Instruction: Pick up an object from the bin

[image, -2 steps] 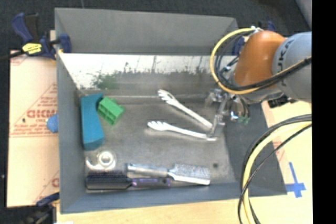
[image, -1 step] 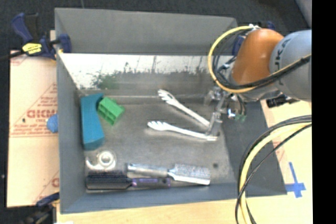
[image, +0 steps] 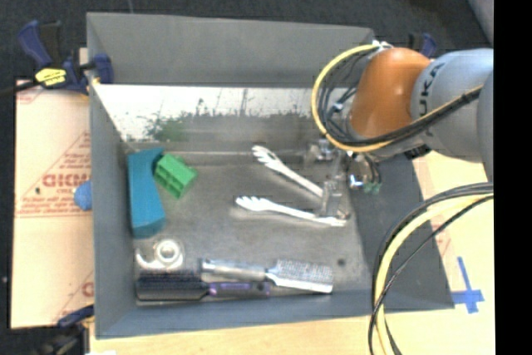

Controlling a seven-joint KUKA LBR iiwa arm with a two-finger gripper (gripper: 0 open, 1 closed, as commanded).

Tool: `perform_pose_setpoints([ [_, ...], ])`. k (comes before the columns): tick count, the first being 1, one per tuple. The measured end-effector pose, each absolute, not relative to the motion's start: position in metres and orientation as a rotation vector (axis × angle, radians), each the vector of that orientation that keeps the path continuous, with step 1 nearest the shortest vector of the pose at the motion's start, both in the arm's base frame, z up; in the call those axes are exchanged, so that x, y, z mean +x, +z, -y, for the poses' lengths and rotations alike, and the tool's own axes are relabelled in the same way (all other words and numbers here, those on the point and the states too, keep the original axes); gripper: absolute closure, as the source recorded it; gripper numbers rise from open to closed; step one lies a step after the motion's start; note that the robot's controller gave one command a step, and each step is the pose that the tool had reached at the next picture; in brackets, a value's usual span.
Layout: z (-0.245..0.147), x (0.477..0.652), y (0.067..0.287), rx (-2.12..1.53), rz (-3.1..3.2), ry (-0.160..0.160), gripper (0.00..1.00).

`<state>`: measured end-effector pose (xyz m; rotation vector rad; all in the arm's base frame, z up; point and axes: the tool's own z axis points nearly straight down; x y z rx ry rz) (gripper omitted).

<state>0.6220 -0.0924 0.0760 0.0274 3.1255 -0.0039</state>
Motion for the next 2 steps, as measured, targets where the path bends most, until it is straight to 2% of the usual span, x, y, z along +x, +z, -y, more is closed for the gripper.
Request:
perform_pose_setpoints([
  [1, 0.098, 0.645, 0.083, 0.623, -3.058, 0.003, 0.00],
  [2, 0.093, 0.630, 0.071, 0.172, -3.115, -0.004, 0.00],
])
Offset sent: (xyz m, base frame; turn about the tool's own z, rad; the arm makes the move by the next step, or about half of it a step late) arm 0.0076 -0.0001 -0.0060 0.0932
